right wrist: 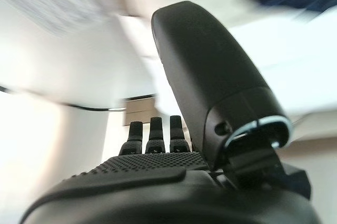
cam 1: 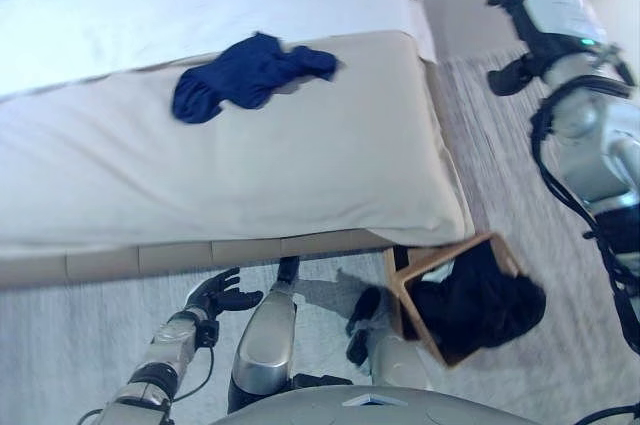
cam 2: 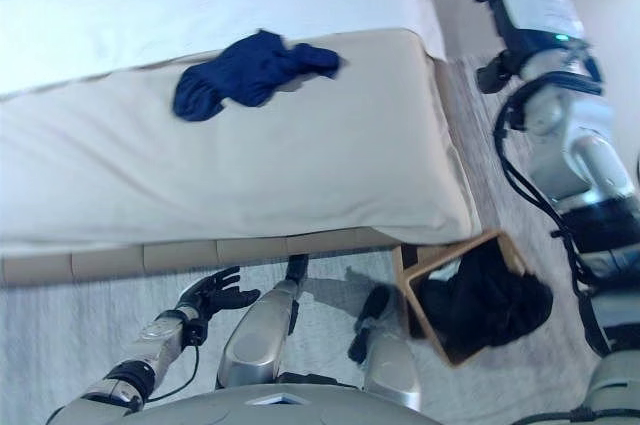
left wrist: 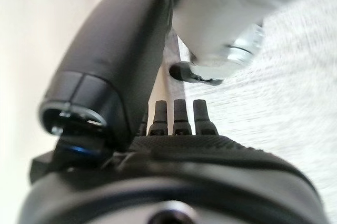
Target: Pick up the clothes from the bed and place them into the basket
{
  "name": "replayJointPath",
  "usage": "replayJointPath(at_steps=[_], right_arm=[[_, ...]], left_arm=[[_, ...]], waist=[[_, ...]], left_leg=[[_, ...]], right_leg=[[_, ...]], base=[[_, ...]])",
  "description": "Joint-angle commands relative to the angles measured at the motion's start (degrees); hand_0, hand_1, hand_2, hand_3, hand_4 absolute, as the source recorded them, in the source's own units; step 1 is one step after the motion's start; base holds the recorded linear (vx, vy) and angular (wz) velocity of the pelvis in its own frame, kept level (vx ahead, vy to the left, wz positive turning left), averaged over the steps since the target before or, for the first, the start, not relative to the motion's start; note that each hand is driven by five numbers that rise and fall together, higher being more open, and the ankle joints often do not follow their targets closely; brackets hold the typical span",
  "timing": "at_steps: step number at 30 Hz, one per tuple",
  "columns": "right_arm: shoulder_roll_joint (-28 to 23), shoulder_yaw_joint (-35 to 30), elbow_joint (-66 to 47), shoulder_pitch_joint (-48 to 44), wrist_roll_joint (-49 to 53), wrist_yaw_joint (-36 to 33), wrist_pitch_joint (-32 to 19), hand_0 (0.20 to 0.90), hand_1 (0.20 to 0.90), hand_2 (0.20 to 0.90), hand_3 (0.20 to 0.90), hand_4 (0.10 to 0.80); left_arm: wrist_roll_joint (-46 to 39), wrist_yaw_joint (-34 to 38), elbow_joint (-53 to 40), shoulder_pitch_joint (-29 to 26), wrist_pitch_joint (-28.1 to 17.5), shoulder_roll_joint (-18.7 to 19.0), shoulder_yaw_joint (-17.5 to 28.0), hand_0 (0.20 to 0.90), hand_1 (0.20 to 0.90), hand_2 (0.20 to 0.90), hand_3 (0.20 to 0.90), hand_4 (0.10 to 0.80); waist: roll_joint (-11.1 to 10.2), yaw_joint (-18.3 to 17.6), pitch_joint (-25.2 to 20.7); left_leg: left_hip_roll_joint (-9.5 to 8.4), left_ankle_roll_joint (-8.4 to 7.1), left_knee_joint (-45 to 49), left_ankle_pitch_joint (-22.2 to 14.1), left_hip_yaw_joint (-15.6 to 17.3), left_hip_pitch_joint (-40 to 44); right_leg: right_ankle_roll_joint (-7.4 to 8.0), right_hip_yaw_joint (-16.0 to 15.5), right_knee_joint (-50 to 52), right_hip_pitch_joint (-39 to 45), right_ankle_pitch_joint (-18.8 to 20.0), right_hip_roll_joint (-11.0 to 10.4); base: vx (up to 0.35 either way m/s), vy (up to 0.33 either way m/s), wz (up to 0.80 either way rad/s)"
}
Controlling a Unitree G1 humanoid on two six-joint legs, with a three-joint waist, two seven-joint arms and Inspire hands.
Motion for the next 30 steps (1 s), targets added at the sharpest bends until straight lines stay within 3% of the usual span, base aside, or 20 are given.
replayJointPath(at_steps=[1, 3, 5, 9, 19, 23, 27, 28, 29, 30], right_arm=[[0.9, 2.9, 6.1, -11.0, -1.0, -8.5, 2.2, 0.9, 0.9, 0.9, 0.9, 0.8], [3.5, 8.3, 18.9, -21.8, 1.3, -15.7, 4.3, 0.9, 0.9, 0.9, 0.9, 0.8], [4.8, 11.1, 24.9, -27.4, 4.2, -21.4, 5.8, 0.9, 0.9, 0.9, 0.9, 0.8], [6.4, 14.3, 31.8, -33.3, 7.5, -26.7, 7.0, 0.9, 0.9, 0.9, 0.9, 0.8], [11.4, 18.4, 44.2, -36.6, 3.9, -17.7, 10.8, 0.9, 0.9, 0.9, 0.9, 0.8], [13.2, 18.4, 46.7, -37.2, 7.2, -14.6, 12.5, 0.9, 0.9, 0.9, 0.9, 0.8], [14.4, 18.2, 48.0, -37.1, 9.4, -11.4, 10.6, 0.9, 0.9, 0.9, 0.9, 0.8], [14.5, 18.3, 48.1, -37.0, 11.4, -11.5, 9.4, 0.446, 0.446, 0.446, 0.37, 0.27], [14.6, 18.2, 48.1, -36.9, 12.1, -12.1, 8.0, 0.3, 0.3, 0.3, 0.2, 0.1], [14.7, 18.2, 48.0, -36.9, 12.6, -12.9, 7.2, 0.3, 0.3, 0.3, 0.2, 0.1]], left_arm=[[0.2, -1.0, 0.5, 4.0, 0.8, 6.6, -2.4, 0.9, 0.9, 0.9, 0.9, 0.8], [-1.4, -1.8, 0.4, 2.3, -0.2, 8.0, -2.8, 0.9, 0.9, 0.9, 0.9, 0.8], [-1.6, -2.3, 0.0, 1.9, -0.8, 8.5, -2.3, 0.9, 0.9, 0.9, 0.9, 0.8], [-4.1, -3.2, 0.2, 2.6, -2.5, 8.0, -1.6, 0.9, 0.9, 0.9, 0.9, 0.8], [-8.8, -6.2, -1.8, 6.6, -8.3, 6.6, -0.5, 0.9, 0.9, 0.9, 0.9, 0.8], [-11.0, -7.3, -3.4, 7.6, -10.1, 6.9, 0.1, 0.9, 0.9, 0.9, 0.9, 0.8], [-12.0, -7.8, -4.5, 8.9, -11.5, 7.0, 0.8, 0.9, 0.9, 0.9, 0.9, 0.8], [-12.0, -7.7, -4.6, 9.0, -11.7, 7.0, 0.8, 0.9, 0.9, 0.9, 0.9, 0.8], [-12.1, -7.6, -4.9, 9.0, -11.6, 7.1, 0.6, 0.9, 0.9, 0.9, 0.9, 0.8], [-12.3, -7.4, -4.9, 9.0, -11.5, 7.1, 0.4, 0.9, 0.9, 0.9, 0.9, 0.8]], waist=[[-3.1, 6.2, 0.0], [-3.3, 10.8, 2.1], [-3.3, 13.9, 3.7], [-2.4, 17.2, 5.6], [0.3, 20.5, 6.6], [1.1, 21.1, 6.6], [1.7, 21.1, 6.6], [1.7, 21.0, 6.6], [1.7, 20.9, 6.6], [1.7, 20.8, 6.6]], left_leg=[[-2.58, 4.71, 1.4, -7.1, 2.5, -1.1], [-2.72, 4.55, 2.1, -6.6, 0.3, -4.6], [-3.01, 4.49, 2.8, -6.2, -1.2, -7.3], [-3.61, 4.37, 3.8, -5.0, -2.9, -11.4], [-3.95, 4.08, 6.5, -2.8, -4.8, -21.6], [-3.69, 3.94, 6.8, -2.2, -5.2, -24.4], [-3.41, 3.65, 6.9, -1.8, -5.8, -26.1], [-3.35, 3.62, 6.8, -1.7, -5.9, -26.2], [-3.34, 3.58, 6.9, -1.7, -5.9, -26.3], [-3.34, 3.58, 6.9, -1.8, -6.0, -26.3]], right_leg=[[-0.1, 1.5, 10.8, -2.6, -3.1, -2.5], [-0.04, -2.3, 12.0, -3.5, -3.1, -3.4], [0.28, -5.2, 13.6, -4.6, -2.6, -4.3], [0.64, -8.9, 17.3, -7.5, -2.9, -5.9], [1.47, -13.5, 24.2, -16.2, -4.8, -8.0], [1.65, -14.7, 25.3, -18.5, -5.5, -8.1], [1.48, -15.0, 25.7, -20.4, -6.5, -7.5], [1.42, -14.9, 25.6, -20.6, -6.7, -7.2], [1.36, -14.8, 25.5, -20.7, -6.8, -7.0], [1.37, -14.7, 25.5, -20.8, -6.8, -6.9]], base=[[0.025, 0.019, 0.63], [-0.063, 0.038, 0.55], [-0.046, 0.068, 0.55], [-0.042, 0.142, 0.4], [-0.027, 0.056, 0.28], [-0.031, -0.019, 0.08], [-0.02, -0.06, -0.02], [-0.012, -0.08, -0.11], [-0.011, -0.058, -0.08], [-0.005, -0.071, -0.09]])
